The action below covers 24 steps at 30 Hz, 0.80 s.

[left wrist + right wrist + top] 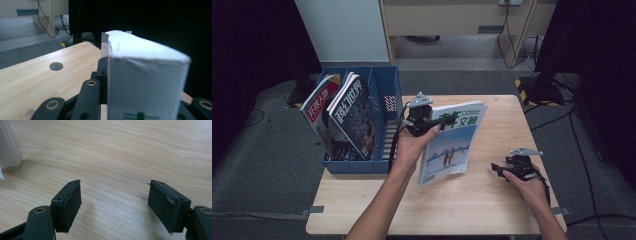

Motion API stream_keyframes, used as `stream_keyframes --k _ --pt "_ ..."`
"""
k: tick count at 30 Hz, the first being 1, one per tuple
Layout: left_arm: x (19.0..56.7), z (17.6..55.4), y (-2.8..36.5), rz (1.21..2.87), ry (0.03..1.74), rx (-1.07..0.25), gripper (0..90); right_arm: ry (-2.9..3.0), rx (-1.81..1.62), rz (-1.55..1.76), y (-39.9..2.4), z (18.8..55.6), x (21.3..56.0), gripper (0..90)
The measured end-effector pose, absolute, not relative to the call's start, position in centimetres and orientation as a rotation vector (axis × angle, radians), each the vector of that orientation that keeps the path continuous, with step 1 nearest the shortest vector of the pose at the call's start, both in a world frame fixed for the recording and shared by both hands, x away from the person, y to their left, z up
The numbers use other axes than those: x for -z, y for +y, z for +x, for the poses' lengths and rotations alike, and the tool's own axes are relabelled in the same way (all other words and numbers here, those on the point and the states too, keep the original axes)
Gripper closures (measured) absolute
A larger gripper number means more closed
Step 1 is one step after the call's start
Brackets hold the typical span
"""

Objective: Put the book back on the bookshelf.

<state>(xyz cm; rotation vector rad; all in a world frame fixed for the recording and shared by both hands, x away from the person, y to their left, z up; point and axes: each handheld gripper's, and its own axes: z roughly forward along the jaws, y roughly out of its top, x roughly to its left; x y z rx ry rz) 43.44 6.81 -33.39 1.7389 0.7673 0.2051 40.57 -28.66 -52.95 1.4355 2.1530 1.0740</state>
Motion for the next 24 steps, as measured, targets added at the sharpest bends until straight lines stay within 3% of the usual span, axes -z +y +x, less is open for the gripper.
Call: stream_keyframes --k 24 --pt "31.6 42.2 10.0 1.691 0.777 -0.281 73.3 2.163 -1.019 1.421 -28.5 40.6 53.4 26.1"
